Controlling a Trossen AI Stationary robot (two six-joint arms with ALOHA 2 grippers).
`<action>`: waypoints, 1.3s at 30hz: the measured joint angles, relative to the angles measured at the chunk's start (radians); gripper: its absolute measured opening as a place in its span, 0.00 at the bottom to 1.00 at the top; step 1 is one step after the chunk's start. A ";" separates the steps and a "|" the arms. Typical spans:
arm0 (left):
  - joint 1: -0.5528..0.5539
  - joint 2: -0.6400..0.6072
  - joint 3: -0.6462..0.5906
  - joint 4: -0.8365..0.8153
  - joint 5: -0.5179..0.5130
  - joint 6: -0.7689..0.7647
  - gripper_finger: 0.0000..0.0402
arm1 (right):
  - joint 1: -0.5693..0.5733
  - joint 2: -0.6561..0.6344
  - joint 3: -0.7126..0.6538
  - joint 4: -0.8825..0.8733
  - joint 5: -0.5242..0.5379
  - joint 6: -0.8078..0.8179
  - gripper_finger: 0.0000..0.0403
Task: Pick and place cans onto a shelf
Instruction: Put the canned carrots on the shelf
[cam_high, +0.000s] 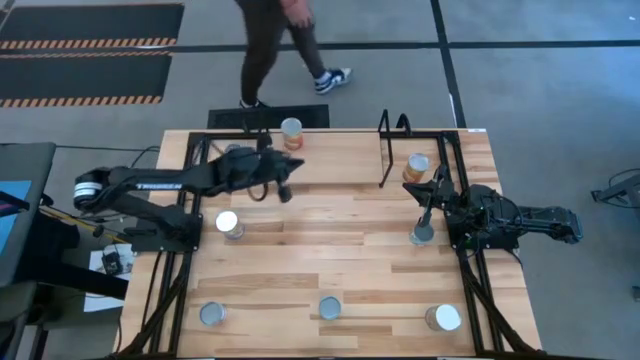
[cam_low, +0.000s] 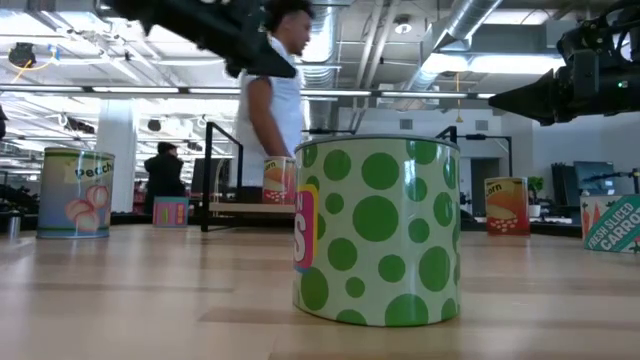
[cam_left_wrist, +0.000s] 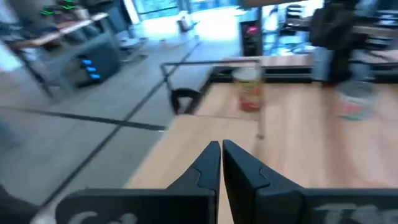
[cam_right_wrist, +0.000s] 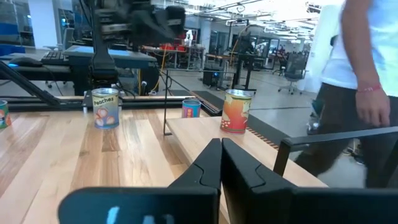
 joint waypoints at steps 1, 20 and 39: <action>-0.005 -0.022 -0.026 0.025 0.027 -0.007 0.02 | 0.000 0.000 0.000 0.000 0.000 0.000 0.07; -0.033 -0.407 -0.380 0.254 0.223 -0.011 0.02 | 0.001 -0.001 0.000 0.000 0.000 0.000 0.07; -0.034 -0.511 -0.483 0.261 0.277 -0.025 0.02 | 0.002 -0.002 0.000 0.014 -0.003 0.000 0.07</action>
